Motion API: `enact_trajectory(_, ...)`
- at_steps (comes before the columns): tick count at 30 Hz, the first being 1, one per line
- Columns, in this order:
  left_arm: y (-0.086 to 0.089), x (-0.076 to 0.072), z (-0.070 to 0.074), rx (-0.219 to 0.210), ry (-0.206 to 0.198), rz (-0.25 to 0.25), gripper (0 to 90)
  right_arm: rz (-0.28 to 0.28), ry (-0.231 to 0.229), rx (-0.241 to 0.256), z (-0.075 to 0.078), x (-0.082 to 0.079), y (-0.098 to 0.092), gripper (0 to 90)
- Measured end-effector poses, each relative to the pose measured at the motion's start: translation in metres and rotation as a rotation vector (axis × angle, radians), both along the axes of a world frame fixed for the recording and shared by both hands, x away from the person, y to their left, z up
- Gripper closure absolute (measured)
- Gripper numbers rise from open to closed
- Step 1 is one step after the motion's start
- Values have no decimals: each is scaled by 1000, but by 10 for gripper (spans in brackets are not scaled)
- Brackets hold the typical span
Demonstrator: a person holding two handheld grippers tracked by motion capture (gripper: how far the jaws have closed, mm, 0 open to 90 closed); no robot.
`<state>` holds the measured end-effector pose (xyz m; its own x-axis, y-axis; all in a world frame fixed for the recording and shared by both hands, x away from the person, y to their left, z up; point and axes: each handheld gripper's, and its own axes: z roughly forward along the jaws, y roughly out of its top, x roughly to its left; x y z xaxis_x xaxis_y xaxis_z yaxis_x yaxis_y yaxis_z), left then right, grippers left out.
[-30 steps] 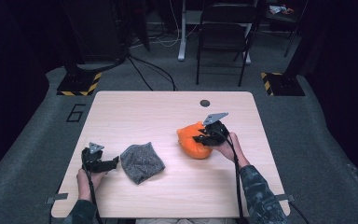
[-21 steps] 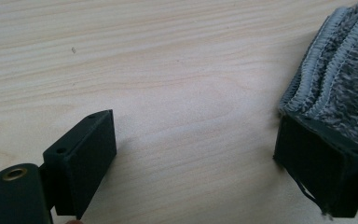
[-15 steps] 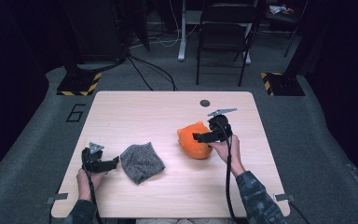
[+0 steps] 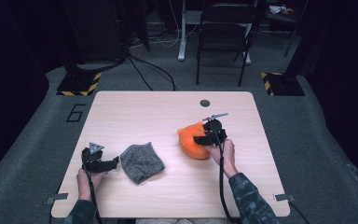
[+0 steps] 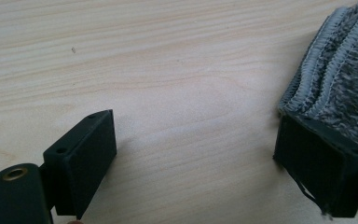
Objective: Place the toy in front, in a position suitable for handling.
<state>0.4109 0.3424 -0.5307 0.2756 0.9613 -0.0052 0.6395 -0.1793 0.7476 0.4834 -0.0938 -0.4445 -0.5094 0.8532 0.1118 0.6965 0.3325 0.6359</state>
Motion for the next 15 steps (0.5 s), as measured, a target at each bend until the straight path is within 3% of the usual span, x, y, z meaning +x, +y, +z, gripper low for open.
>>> enact_trajectory(1,0,0,0,0,0,0,122,0,0,0,0,0,0,505)
enact_trajectory(2,0,0,0,0,-1,0,122,19,-5,-1,-1,0,-3,587)
enact_trajectory(4,0,0,0,0,-1,0,122,24,-10,3,-1,0,-3,617)
enact_trajectory(6,0,0,0,0,-2,2,122,75,-31,20,2,1,-8,675)
enact_trajectory(9,0,0,0,-1,-5,3,122,91,-46,17,4,2,-9,693)
enact_trajectory(13,0,0,0,0,-5,0,122,196,-102,-19,13,6,-7,708)
enact_trajectory(15,0,0,0,-1,-4,1,122,212,-106,-24,15,7,-7,708)
